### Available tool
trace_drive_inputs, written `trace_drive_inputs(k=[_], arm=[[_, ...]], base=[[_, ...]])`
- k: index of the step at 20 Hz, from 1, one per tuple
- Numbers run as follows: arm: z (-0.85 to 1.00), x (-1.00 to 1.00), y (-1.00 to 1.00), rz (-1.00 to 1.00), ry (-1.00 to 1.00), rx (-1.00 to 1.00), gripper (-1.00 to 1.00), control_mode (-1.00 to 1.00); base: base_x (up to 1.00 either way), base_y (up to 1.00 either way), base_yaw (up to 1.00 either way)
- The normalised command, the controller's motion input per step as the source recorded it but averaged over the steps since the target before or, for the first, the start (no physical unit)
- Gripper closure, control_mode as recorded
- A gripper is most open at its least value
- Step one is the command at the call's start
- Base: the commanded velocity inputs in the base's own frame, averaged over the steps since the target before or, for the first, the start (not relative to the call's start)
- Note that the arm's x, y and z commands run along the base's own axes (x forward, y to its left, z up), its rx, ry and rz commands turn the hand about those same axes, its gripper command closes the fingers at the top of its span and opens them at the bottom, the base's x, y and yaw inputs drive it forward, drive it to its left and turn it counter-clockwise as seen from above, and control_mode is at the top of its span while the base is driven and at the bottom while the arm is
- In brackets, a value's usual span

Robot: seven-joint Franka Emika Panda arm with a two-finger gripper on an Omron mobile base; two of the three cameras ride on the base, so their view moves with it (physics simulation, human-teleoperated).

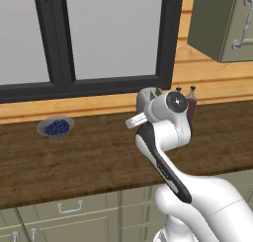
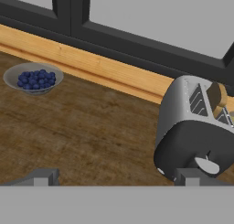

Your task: Start the toaster. Once the lever pops up, take the bread to the plate on the dining counter.

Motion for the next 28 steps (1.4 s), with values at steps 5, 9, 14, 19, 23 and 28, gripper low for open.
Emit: trace_drive_inputs(k=[5, 9, 14, 19, 23, 28], arm=[[0.0, 0.0, 0.0, 0.0, 0.0, 0.0, -1.0, -1.0], [0.0, 0.0, 0.0, 0.0, 0.0, 0.0, -1.0, -1.0], [0.0, 0.0, 0.0, 0.0, 0.0, 0.0, -1.0, -1.0], [0.0, 0.0, 0.0, 0.0, 0.0, 0.0, -1.0, -1.0], [0.0, 0.0, 0.0, 0.0, 0.0, 0.0, -1.0, -1.0], [0.0, 0.0, 0.0, 0.0, 0.0, 0.0, -1.0, -1.0]], base=[[0.0, 0.0, 0.0], [0.0, 0.0, 0.0], [0.0, 0.0, 0.0], [0.0, 0.0, 0.0], [0.0, 0.0, 0.0], [0.0, 0.0, 0.0]])
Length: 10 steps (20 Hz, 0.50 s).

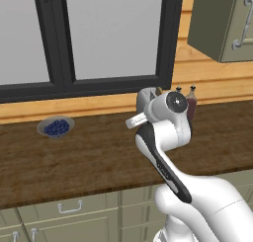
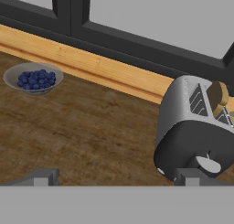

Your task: Start the toaster. Once the lever pops up, take the bread to the plate on the dining counter.

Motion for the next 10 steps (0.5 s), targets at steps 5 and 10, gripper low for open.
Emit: trace_drive_inputs(k=[5, 10], arm=[[0.0, 0.0, 0.0, 0.0, 0.0, 0.0, -1.0, -1.0], [0.0, 0.0, 0.0, 0.0, 0.0, 0.0, -1.0, -1.0]], base=[[0.0, 0.0, 0.0], [0.0, 0.0, 0.0]])
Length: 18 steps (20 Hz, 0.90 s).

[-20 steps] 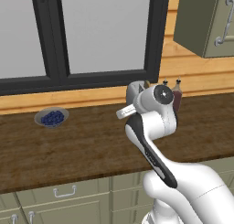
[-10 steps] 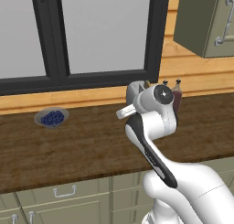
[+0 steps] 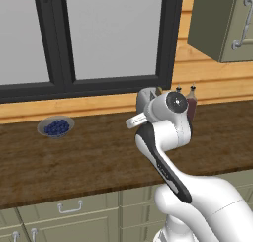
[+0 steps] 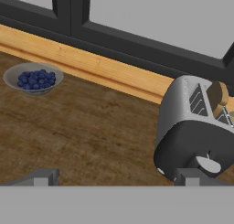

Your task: Start the toaster. Once the lever pops up, take the bread to the plate on the dining counter.

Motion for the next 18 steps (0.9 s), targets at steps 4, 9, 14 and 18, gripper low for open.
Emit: trace_drive_inputs(k=[4, 9, 14, 18], arm=[[0.0, 0.0, 0.0, 0.0, 0.0, 0.0, -1.0, -1.0], [0.0, 0.0, 0.0, 0.0, 0.0, 0.0, -1.0, -1.0], [0.0, 0.0, 0.0, 0.0, 0.0, 0.0, -1.0, -1.0], [0.0, 0.0, 0.0, 0.0, 0.0, 0.0, -1.0, -1.0]], base=[[0.0, 0.0, 0.0], [0.0, 0.0, 0.0], [0.0, 0.0, 0.0], [0.0, 0.0, 0.0]])
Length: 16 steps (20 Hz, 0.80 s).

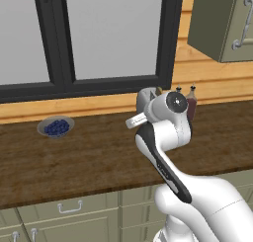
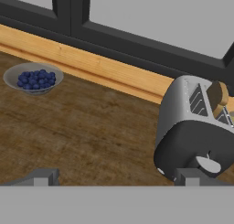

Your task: Start the toaster. Once the lever pops up, take the bread to the plate on the dining counter.

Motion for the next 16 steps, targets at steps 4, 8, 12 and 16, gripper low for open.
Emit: trace_drive_inputs(k=[4, 8, 12, 16], arm=[[0.0, -0.11, -0.14, 0.0, -0.04, 0.01, -1.0, -1.0], [0.12, -0.02, -0.28, 0.0, -0.11, 0.05, -1.0, -1.0], [0.28, -0.02, -0.36, -0.03, -0.16, 0.04, -1.0, -1.0], [0.44, 0.0, -0.38, -0.07, -0.06, 0.07, -1.0, -1.0]], base=[[0.0, 0.0, 0.0], [0.0, 0.0, 0.0], [0.0, 0.0, 0.0], [0.0, 0.0, 0.0]])
